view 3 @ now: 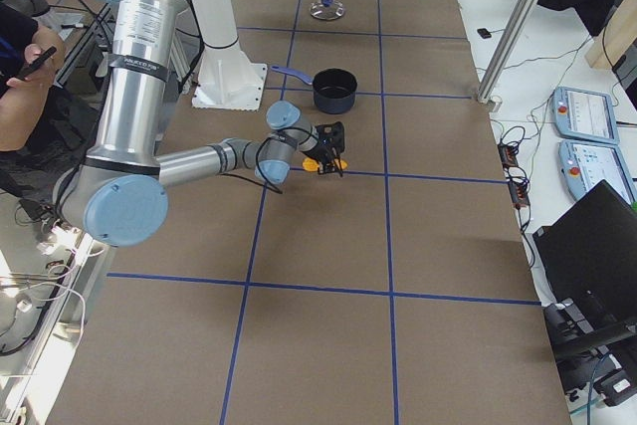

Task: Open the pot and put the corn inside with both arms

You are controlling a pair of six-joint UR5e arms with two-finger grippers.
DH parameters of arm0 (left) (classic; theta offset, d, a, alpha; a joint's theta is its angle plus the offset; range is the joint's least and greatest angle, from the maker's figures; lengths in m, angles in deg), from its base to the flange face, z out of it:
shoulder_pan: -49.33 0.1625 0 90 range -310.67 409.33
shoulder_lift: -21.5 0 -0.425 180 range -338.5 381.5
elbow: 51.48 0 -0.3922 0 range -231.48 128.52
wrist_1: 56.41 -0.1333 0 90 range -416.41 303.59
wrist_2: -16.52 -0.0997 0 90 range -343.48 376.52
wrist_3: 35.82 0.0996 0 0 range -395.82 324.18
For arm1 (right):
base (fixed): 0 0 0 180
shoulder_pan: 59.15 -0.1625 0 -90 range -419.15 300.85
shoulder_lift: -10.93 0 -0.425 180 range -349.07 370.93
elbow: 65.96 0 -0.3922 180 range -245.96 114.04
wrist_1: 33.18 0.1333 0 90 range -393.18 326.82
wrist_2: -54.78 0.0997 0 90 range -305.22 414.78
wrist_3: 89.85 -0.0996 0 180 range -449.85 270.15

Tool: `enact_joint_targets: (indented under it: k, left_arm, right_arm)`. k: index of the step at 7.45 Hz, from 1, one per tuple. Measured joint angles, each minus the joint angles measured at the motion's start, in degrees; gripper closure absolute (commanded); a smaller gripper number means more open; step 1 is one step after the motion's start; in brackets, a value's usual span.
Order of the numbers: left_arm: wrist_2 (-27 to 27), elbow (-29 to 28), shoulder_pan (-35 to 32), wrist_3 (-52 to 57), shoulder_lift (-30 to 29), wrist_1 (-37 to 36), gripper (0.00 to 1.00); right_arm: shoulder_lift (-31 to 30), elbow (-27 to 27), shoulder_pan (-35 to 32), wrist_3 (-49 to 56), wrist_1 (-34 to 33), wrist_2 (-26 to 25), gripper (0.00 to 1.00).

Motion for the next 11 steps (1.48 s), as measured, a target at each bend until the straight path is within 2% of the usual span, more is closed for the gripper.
enact_joint_targets:
  k: [3, 4, 5, 6, 9, 11]
  left_arm:
    - [0.0, -0.1, 0.1, 0.0, 0.1, 0.1, 0.02]
    - [0.0, -0.1, 0.1, 0.1, 0.1, 0.1, 0.02]
    - [0.0, -0.1, 0.1, 0.1, 0.1, 0.1, 0.02]
    - [0.0, -0.2, 0.1, 0.1, 0.1, 0.1, 0.02]
    - [0.1, -0.3, 0.2, 0.1, 0.1, 0.0, 0.02]
    - [0.1, -0.3, 0.2, 0.1, 0.0, 0.0, 0.02]
  right_arm:
    - [19.4, 1.6, 3.3, -8.1, -15.4, -1.0, 1.0]
    - [22.7, 2.9, 5.9, -9.4, -17.6, -3.3, 0.88]
    - [24.2, 3.6, 8.6, -9.9, -18.6, -5.7, 0.18]
    - [24.7, 3.9, 10.5, -10.1, -18.9, -7.4, 0.01]
    - [25.0, 4.1, 11.9, -9.9, -19.7, -9.6, 0.0]
    - [26.5, 3.9, 8.8, -8.5, -23.4, -7.0, 0.0]
